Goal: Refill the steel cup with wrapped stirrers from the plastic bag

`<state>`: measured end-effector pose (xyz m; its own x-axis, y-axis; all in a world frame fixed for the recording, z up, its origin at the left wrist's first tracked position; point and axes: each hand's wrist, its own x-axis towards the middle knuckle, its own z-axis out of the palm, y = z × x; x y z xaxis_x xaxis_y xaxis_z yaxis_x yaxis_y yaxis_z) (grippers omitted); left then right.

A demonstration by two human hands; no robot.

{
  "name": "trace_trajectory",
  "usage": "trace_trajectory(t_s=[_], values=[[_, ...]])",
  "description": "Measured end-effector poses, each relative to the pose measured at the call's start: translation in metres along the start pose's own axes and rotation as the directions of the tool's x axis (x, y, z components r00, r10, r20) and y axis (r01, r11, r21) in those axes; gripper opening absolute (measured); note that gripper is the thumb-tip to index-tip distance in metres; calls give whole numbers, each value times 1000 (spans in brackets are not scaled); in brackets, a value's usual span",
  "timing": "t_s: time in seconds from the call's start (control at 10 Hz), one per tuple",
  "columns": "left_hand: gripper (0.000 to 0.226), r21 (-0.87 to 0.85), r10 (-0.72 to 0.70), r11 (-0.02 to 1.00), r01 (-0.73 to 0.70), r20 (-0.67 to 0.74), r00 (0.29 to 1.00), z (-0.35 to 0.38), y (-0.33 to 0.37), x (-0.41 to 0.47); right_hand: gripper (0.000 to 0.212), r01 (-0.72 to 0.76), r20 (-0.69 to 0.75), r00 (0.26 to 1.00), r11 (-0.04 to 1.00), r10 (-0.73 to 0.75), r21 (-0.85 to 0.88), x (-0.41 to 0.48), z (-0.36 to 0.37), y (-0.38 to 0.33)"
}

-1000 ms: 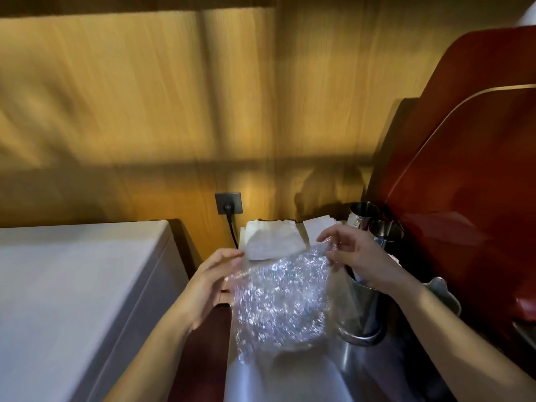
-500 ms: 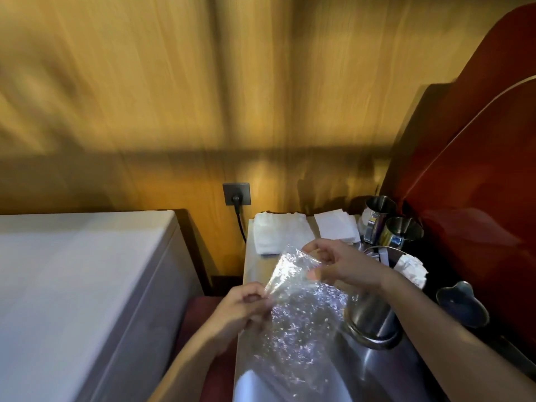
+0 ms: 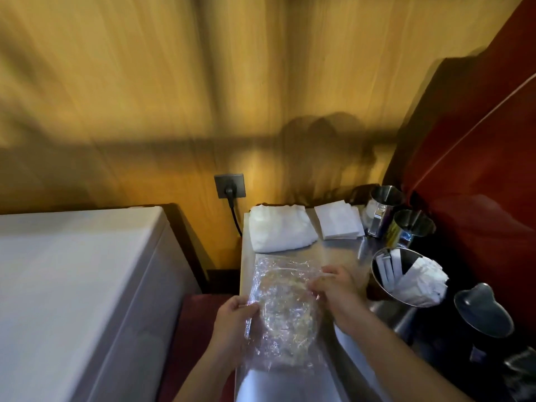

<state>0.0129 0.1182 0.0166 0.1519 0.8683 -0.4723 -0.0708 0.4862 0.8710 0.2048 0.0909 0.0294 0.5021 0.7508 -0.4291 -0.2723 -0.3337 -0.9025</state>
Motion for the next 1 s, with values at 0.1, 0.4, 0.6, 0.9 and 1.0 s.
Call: trace_trajectory(t_s=[0.1, 0.4, 0.6, 0.9, 1.0], values=[[10, 112, 12, 994, -5, -65, 998, 15, -4, 9, 48, 58, -71, 995, 996, -64, -74, 24, 4, 7], [16, 808, 222, 579, -106, -31, 975, 21, 3, 33, 41, 109, -78, 985, 900, -156, -423, 73, 22, 24], [20, 938, 365, 272, -215, 106, 925, 24, 2, 36, 28, 192, 22, 951, 535, -307, -823, 71, 24, 20], [38, 951, 510, 10, -309, 261, 820, 24, 36, 37, 44, 369, 216, 881, 326, -420, -870, 44, 24, -23], [41, 930, 553, 23, -366, 293, 780, 28, 60, 32, 56, 414, 250, 858, 315, -449, -854, 30, 24, -45]])
